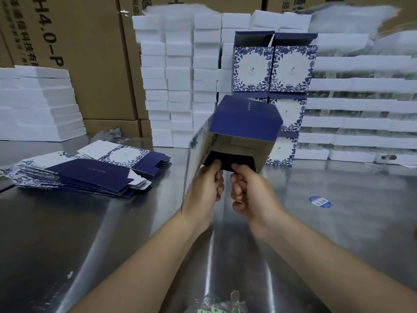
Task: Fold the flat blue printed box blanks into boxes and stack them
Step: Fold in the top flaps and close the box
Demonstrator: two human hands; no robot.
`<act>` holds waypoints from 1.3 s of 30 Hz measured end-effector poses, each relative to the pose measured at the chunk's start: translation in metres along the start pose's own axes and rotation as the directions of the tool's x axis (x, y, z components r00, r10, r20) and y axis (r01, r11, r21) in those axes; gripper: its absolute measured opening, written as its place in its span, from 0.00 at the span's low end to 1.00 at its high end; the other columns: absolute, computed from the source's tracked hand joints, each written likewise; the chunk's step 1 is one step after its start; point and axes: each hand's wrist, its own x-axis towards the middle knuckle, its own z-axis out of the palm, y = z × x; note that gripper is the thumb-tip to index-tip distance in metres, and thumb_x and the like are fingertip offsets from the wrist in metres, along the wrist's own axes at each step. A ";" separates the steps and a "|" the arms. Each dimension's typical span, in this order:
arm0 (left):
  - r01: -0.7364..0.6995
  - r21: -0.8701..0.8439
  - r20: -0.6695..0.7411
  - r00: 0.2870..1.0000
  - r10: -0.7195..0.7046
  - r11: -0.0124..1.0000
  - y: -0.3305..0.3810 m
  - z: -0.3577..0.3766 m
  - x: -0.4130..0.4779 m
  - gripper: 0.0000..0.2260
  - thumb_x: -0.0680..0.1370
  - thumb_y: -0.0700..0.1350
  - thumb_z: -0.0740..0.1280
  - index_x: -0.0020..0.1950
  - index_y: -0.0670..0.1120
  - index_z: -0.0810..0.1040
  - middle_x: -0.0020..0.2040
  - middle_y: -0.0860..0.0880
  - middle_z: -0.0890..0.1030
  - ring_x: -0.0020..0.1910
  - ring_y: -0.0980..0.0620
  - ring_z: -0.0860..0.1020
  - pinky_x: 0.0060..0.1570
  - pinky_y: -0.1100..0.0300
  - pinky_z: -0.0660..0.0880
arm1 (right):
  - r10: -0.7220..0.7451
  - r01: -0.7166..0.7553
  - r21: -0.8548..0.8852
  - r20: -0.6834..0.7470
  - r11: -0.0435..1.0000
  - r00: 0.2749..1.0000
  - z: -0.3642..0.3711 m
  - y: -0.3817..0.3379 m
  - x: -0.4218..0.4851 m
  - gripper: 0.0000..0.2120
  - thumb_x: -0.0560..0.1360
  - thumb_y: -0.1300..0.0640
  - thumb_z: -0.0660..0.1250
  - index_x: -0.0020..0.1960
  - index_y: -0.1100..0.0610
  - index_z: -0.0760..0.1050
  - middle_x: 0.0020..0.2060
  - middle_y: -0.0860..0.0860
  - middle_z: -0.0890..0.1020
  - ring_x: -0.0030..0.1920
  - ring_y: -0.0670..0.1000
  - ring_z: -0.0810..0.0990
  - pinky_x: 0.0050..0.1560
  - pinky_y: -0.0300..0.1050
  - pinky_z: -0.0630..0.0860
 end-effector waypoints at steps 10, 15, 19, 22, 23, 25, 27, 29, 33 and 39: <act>0.069 -0.013 -0.163 0.984 -0.070 0.998 -0.004 -0.009 0.009 0.17 0.84 0.48 0.60 0.35 0.51 0.65 0.28 0.53 0.64 0.28 0.53 0.63 0.31 0.57 0.58 | -0.036 0.032 -0.157 -0.023 0.987 0.999 -0.004 0.002 0.003 0.12 0.81 0.52 0.68 0.39 0.53 0.76 0.27 0.47 0.73 0.25 0.45 0.68 0.25 0.38 0.61; 0.063 0.020 -0.235 0.970 -0.057 0.998 -0.007 -0.019 0.019 0.15 0.84 0.46 0.59 0.37 0.50 0.65 0.29 0.54 0.63 0.28 0.54 0.62 0.28 0.60 0.57 | -0.212 0.149 -0.314 -0.177 0.938 0.961 -0.005 0.000 0.006 0.16 0.78 0.59 0.68 0.65 0.51 0.76 0.58 0.50 0.82 0.57 0.50 0.80 0.60 0.53 0.79; 0.067 0.117 -0.265 0.964 -0.034 0.991 -0.010 -0.026 0.024 0.17 0.83 0.43 0.59 0.34 0.50 0.64 0.30 0.53 0.64 0.29 0.51 0.60 0.30 0.56 0.56 | -0.537 0.467 -0.276 -0.297 0.840 0.790 -0.014 -0.020 0.004 0.14 0.85 0.49 0.61 0.69 0.48 0.74 0.68 0.48 0.76 0.65 0.40 0.74 0.70 0.38 0.69; -0.040 0.301 -0.212 0.971 0.108 0.953 -0.015 -0.031 0.025 0.19 0.84 0.40 0.60 0.33 0.51 0.67 0.32 0.51 0.67 0.31 0.50 0.62 0.31 0.58 0.59 | -0.750 0.638 -0.479 -0.069 0.603 0.658 -0.027 -0.033 0.004 0.22 0.83 0.39 0.60 0.73 0.46 0.73 0.68 0.41 0.76 0.68 0.36 0.71 0.66 0.29 0.65; -0.075 0.362 -0.188 0.971 0.151 0.929 -0.015 -0.030 0.024 0.18 0.84 0.42 0.60 0.34 0.50 0.68 0.32 0.51 0.69 0.31 0.50 0.63 0.29 0.61 0.61 | -0.758 0.646 -0.558 0.045 0.521 0.651 -0.031 -0.035 0.004 0.25 0.81 0.37 0.61 0.74 0.45 0.73 0.68 0.40 0.76 0.70 0.38 0.71 0.68 0.31 0.65; -0.162 0.420 -0.133 0.962 0.237 0.893 -0.014 -0.029 0.020 0.13 0.78 0.46 0.59 0.33 0.51 0.66 0.31 0.52 0.66 0.33 0.46 0.60 0.28 0.60 0.60 | -0.693 0.623 -0.672 0.222 0.401 0.686 -0.037 -0.035 0.007 0.27 0.78 0.38 0.65 0.75 0.46 0.73 0.67 0.41 0.76 0.69 0.42 0.73 0.69 0.38 0.68; -0.255 0.362 -0.105 0.945 0.311 0.896 -0.012 -0.029 0.017 0.08 0.70 0.46 0.59 0.30 0.52 0.67 0.29 0.55 0.64 0.40 0.46 0.57 0.36 0.57 0.59 | -0.632 0.584 -0.729 0.272 0.357 0.726 -0.041 -0.031 0.012 0.26 0.75 0.40 0.67 0.71 0.46 0.74 0.64 0.41 0.78 0.64 0.40 0.76 0.65 0.39 0.72; -0.357 0.344 -0.056 0.916 0.398 0.869 -0.012 -0.035 0.015 0.11 0.70 0.50 0.63 0.27 0.53 0.72 0.25 0.55 0.68 0.38 0.47 0.59 0.37 0.54 0.61 | -0.607 0.529 -0.754 0.223 0.389 0.763 -0.049 -0.031 0.016 0.19 0.71 0.43 0.67 0.61 0.42 0.74 0.56 0.38 0.79 0.55 0.36 0.78 0.55 0.37 0.75; -0.464 0.600 0.016 0.821 0.570 0.652 -0.012 -0.035 0.012 0.18 0.80 0.58 0.62 0.37 0.47 0.73 0.32 0.48 0.73 0.33 0.53 0.62 0.32 0.47 0.69 | -0.436 0.310 -0.881 0.136 0.357 0.889 -0.070 -0.036 0.027 0.03 0.66 0.49 0.65 0.39 0.43 0.75 0.32 0.40 0.79 0.39 0.52 0.79 0.37 0.44 0.72; -0.592 0.540 -0.045 0.690 0.723 0.599 -0.001 -0.018 0.001 0.11 0.79 0.63 0.68 0.50 0.58 0.72 0.46 0.57 0.75 0.49 0.53 0.76 0.43 0.59 0.70 | -0.464 0.244 -0.693 -0.148 0.679 0.873 -0.067 -0.033 0.031 0.20 0.77 0.44 0.62 0.37 0.59 0.72 0.26 0.52 0.76 0.29 0.57 0.77 0.32 0.49 0.70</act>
